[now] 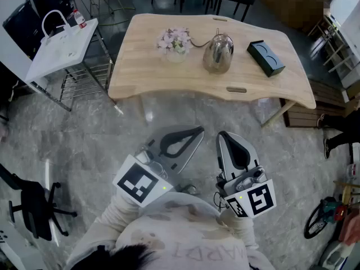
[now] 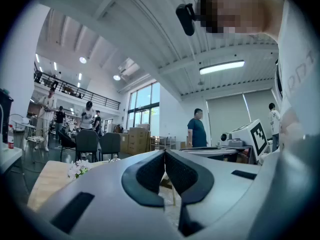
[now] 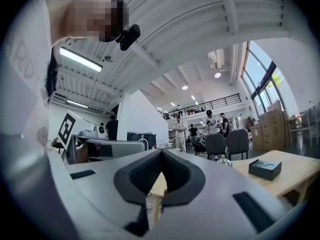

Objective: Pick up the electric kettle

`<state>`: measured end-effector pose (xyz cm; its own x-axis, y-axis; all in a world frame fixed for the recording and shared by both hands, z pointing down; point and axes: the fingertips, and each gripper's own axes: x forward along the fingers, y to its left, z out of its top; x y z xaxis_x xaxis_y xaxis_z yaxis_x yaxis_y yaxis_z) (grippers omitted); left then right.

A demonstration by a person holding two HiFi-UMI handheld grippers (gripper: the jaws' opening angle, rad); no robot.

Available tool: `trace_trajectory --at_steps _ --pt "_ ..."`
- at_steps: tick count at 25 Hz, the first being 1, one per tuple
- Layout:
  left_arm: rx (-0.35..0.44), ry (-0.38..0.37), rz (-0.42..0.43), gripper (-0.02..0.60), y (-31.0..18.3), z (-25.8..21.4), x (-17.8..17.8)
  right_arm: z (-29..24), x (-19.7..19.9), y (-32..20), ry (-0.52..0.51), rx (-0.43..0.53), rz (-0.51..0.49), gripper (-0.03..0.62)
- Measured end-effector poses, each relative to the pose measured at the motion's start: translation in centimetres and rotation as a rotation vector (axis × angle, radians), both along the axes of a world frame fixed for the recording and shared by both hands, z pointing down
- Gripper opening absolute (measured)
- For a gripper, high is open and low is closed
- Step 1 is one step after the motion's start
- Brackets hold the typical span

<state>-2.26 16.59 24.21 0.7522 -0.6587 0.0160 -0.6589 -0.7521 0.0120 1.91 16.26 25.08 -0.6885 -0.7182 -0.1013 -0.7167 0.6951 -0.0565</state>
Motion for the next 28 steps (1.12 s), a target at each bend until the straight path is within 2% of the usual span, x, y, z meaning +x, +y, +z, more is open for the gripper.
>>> trace_trajectory --at_steps 10,14,16,21,24,28 --pt "-0.011 0.007 0.003 0.013 -1.4 0.2 -1.3 0.1 -1.4 -1.3 0.010 -0.002 0.000 0.017" --pt "-0.020 -0.005 0.004 0.013 -2.9 1.0 -2.2 -0.3 -2.1 -2.2 -0.025 0.005 -0.011 0.018" --pt "-0.028 -0.004 0.008 0.014 -4.0 1.9 -2.5 -0.2 -2.5 -2.5 -0.011 0.011 -0.017 0.018" --pt "-0.025 0.054 0.114 0.016 -7.8 4.2 -2.4 -0.1 -3.0 -3.2 0.018 0.020 0.014 0.018" --pt "-0.051 0.048 0.150 0.027 -10.2 5.5 -2.1 -0.1 -2.8 -4.0 0.019 0.015 0.038 0.018" --pt "-0.070 0.019 0.188 0.073 -12.7 6.8 -1.2 -0.2 -2.4 -5.5 0.010 -0.003 0.054 0.018"
